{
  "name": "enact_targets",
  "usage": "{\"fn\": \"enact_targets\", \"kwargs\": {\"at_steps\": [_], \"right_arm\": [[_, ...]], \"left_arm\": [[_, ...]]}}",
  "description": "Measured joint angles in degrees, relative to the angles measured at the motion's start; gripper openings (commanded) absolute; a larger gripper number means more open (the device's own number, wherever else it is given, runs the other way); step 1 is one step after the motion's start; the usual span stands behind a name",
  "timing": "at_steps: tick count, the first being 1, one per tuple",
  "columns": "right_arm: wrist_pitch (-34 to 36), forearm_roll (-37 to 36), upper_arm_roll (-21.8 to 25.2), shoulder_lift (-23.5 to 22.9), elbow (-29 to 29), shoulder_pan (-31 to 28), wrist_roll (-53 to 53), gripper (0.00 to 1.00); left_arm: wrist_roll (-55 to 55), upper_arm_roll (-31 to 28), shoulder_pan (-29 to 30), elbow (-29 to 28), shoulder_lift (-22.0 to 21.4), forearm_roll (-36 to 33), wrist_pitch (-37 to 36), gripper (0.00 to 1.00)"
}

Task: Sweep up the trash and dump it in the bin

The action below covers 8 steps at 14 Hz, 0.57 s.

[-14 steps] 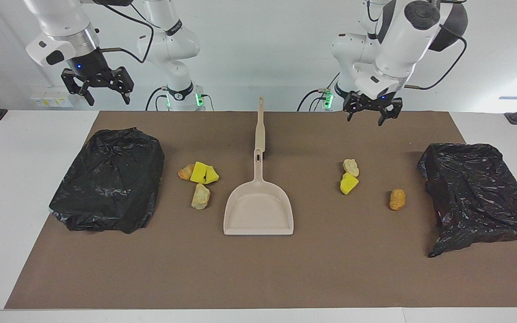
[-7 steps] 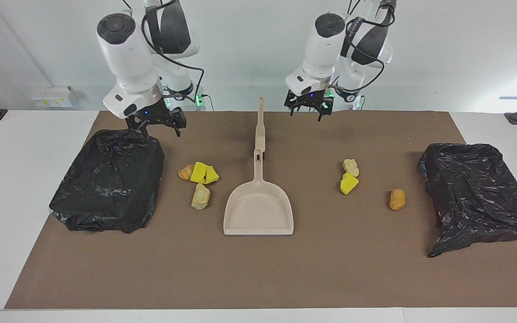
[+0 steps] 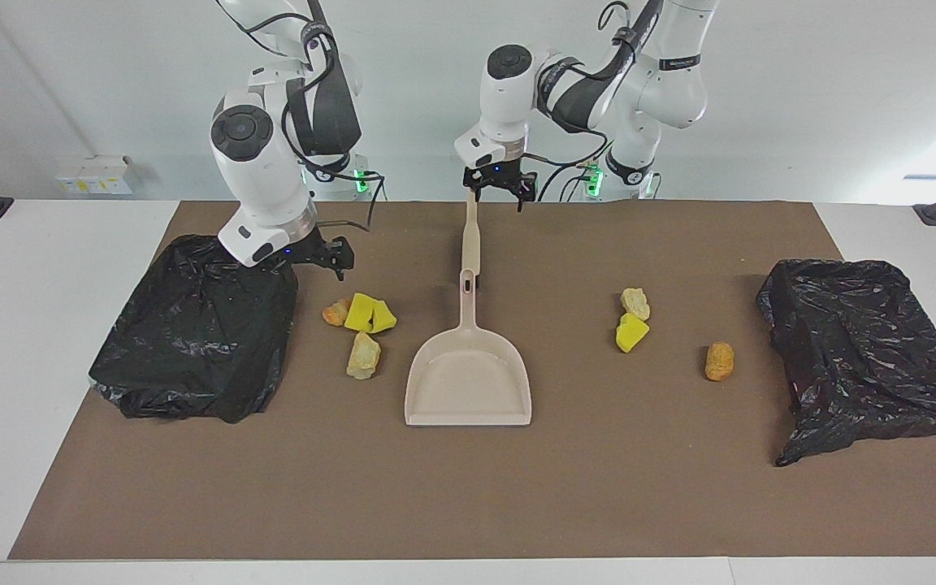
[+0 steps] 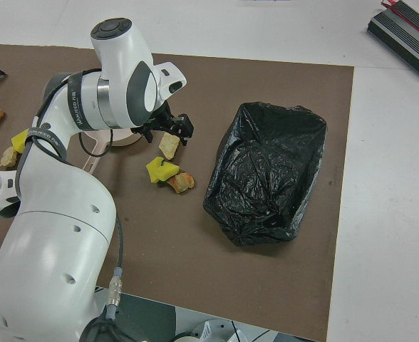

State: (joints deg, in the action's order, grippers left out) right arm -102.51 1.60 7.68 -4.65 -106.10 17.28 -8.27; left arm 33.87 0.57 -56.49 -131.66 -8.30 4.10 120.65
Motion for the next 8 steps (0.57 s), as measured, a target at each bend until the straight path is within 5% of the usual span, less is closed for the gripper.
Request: {"fn": "enact_targets", "kwargs": {"at_steps": [8], "right_arm": [[-1.25,2.27,-0.03,0.17,-1.03,1.00,-2.89,1.00]], "left_arm": [[10.24,-0.02,-7.97,-5.56,1.69,0.00,11.88,1.00]]}}
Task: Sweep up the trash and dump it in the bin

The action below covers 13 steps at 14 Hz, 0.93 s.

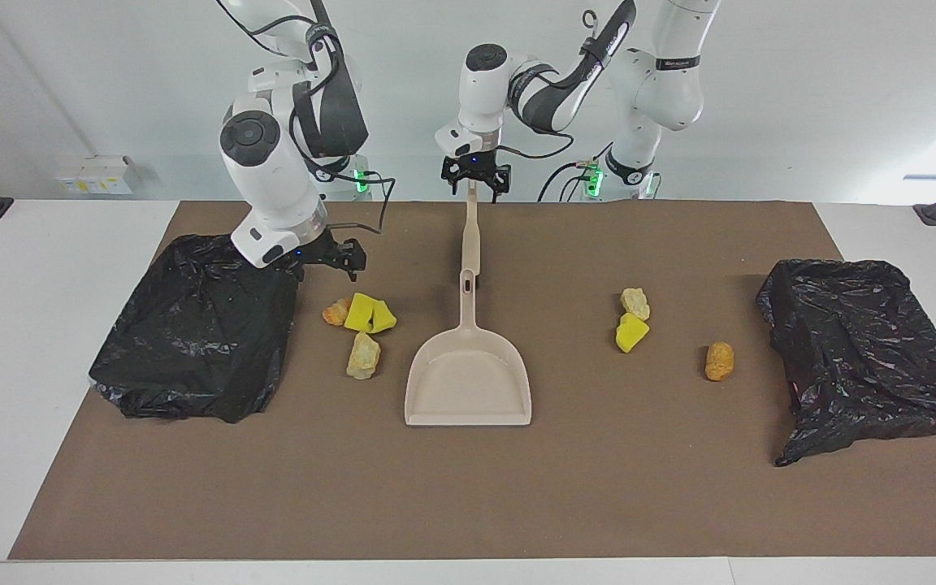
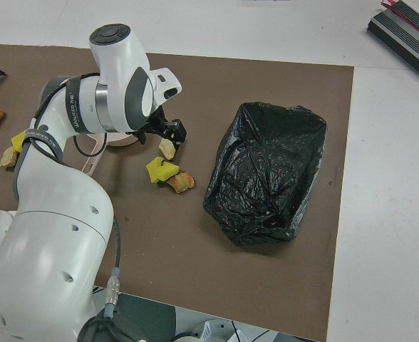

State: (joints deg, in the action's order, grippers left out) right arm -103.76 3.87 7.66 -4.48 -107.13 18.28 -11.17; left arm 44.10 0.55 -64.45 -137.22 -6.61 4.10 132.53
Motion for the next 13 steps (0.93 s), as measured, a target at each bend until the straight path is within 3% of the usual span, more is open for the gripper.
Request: {"fn": "enact_targets", "kwargs": {"at_steps": [5,7,9,12,13], "right_arm": [[0.00,0.01,0.00,0.04,-0.24,0.00,0.00,1.00],[0.00,0.01,0.00,0.05,-0.50,0.07,0.00,1.00],[0.00,0.02,0.00,0.07,-0.67,0.13,0.00,1.00],[0.00,0.03,0.00,0.13,-0.74,0.13,0.00,1.00],[-0.01,0.03,0.00,0.15,-0.74,0.13,0.00,1.00]], "left_arm": [[1.91,-0.24,-0.01,0.25,5.21,0.00,4.34,1.00],[2.10,-0.43,-0.01,0.56,5.52,0.00,4.36,0.90],[2.20,-0.60,-0.01,0.75,5.35,0.00,3.93,0.72],[2.30,-0.66,-0.01,0.86,4.90,0.00,2.28,0.06],[2.30,-0.66,-0.01,0.90,4.77,0.00,1.59,0.00]]}}
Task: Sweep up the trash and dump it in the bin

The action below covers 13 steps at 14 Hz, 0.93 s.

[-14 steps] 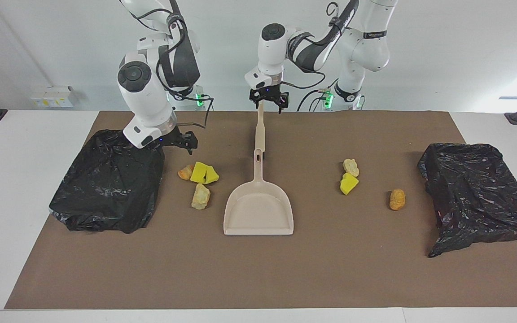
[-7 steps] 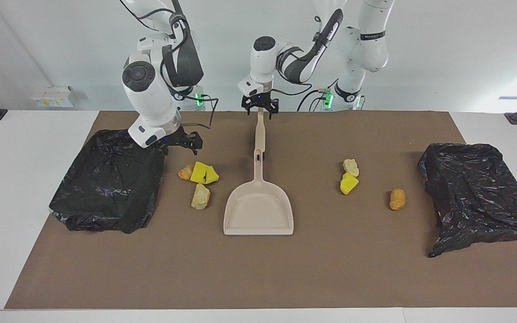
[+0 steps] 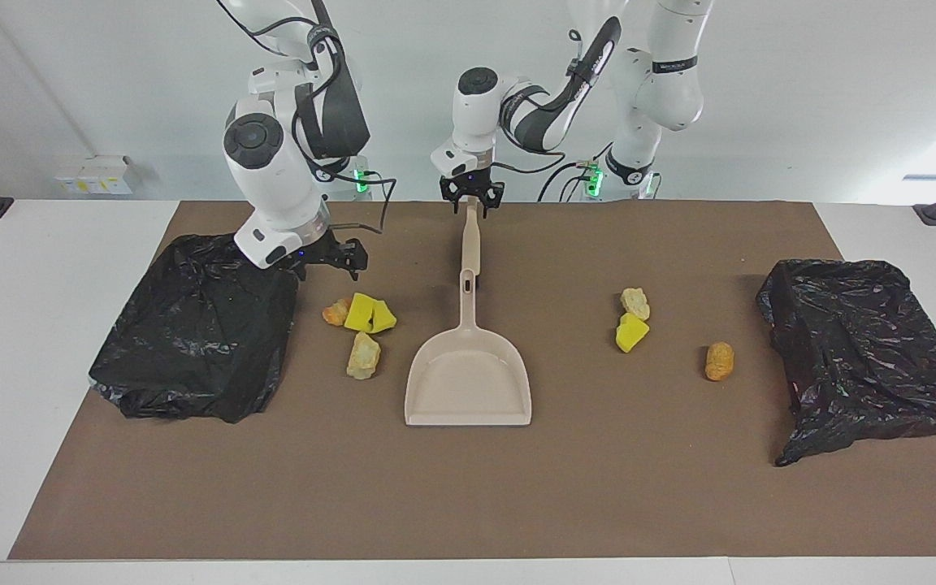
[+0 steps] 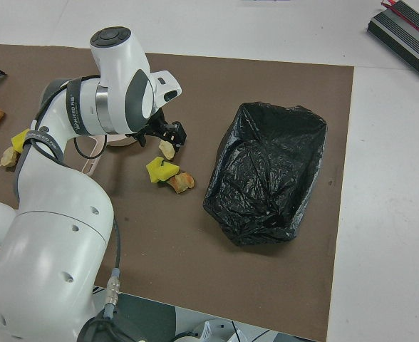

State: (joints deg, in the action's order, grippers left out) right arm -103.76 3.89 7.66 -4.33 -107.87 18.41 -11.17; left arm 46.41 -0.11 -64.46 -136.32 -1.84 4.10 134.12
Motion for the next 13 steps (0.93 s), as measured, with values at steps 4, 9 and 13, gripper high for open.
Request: {"fn": "enact_targets", "kwargs": {"at_steps": [4,9,13], "right_arm": [[0.00,0.00,-0.01,0.02,-0.01,0.01,0.00,1.00],[-0.90,0.06,-0.44,-0.18,1.64,3.99,-3.26,1.00],[-3.22,0.08,-0.61,-4.45,6.46,9.32,-9.01,1.00]], "left_arm": [[-0.07,-0.77,0.64,0.57,-1.89,-0.55,-4.42,0.00],[-0.20,-1.59,9.99,4.58,-4.79,-4.13,-15.31,0.00],[-0.38,-1.86,19.79,5.02,-5.38,-9.33,-16.45,0.00]]}}
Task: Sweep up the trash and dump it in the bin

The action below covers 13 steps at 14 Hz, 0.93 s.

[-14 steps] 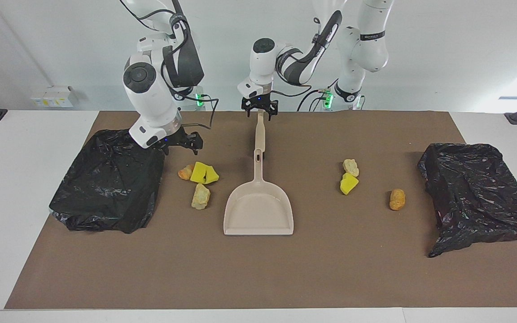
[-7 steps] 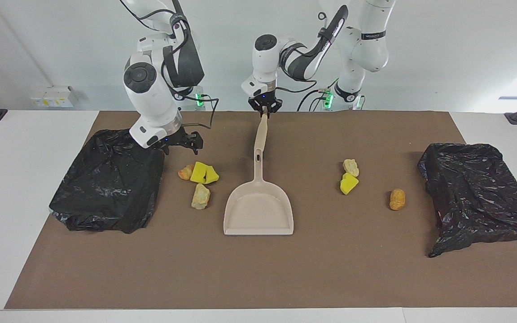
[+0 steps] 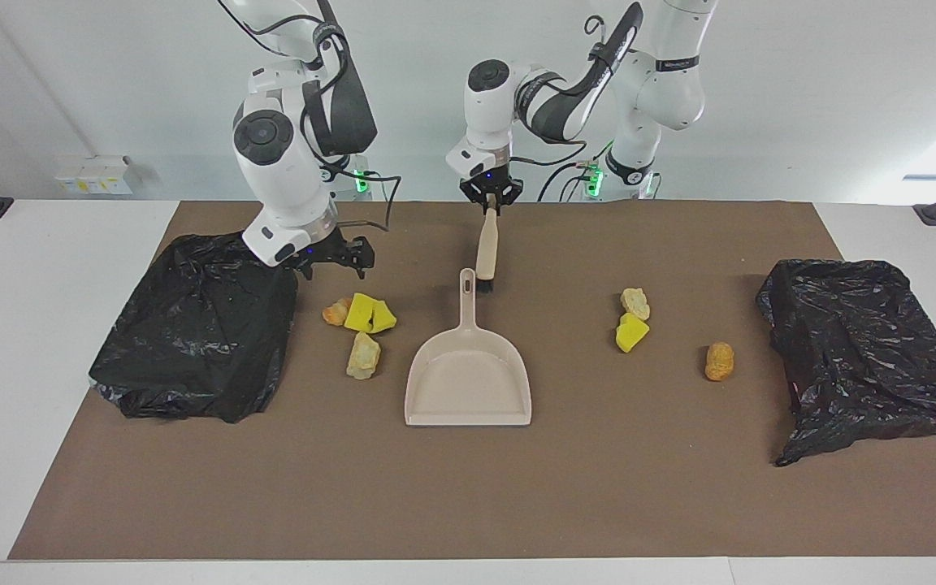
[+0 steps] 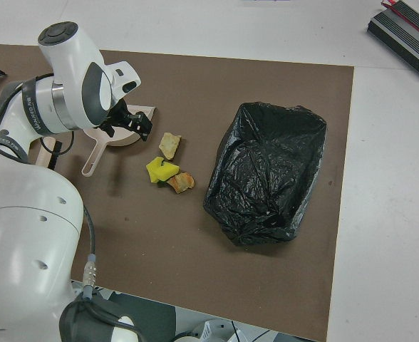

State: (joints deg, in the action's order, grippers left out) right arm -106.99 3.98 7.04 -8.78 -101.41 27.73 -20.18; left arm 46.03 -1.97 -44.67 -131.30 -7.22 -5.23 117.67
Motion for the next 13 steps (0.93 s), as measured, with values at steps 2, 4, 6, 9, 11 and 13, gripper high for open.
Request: {"fn": "enact_targets", "kwargs": {"at_steps": [2,4,6,9,11,13], "right_arm": [[-2.56,0.01,-0.04,-3.81,1.75,2.49,-4.93,1.00],[-5.81,0.21,-0.11,-7.22,2.45,4.95,-9.24,1.00],[-8.36,0.91,-0.23,-9.68,2.69,7.28,-12.19,1.00],[-9.79,1.48,-0.28,-11.93,2.58,10.19,-13.31,1.00],[-9.79,1.52,-0.46,-12.05,1.86,10.32,-13.31,1.00],[-10.10,1.52,-1.23,-12.05,0.67,10.41,-13.13,0.96]], "left_arm": [[-0.45,-0.01,4.74,0.00,0.12,-3.80,-0.19,0.00],[-4.47,-0.03,9.49,0.01,0.31,-5.80,-0.19,0.00],[-9.76,-0.04,14.51,0.18,0.76,-6.97,0.08,0.00],[-16.49,-0.08,21.83,1.55,2.37,-9.36,1.65,0.00],[-18.28,-0.05,25.36,3.28,3.86,-11.99,2.22,0.00],[-24.94,0.01,29.91,4.76,5.26,-12.95,3.73,0.00]]}}
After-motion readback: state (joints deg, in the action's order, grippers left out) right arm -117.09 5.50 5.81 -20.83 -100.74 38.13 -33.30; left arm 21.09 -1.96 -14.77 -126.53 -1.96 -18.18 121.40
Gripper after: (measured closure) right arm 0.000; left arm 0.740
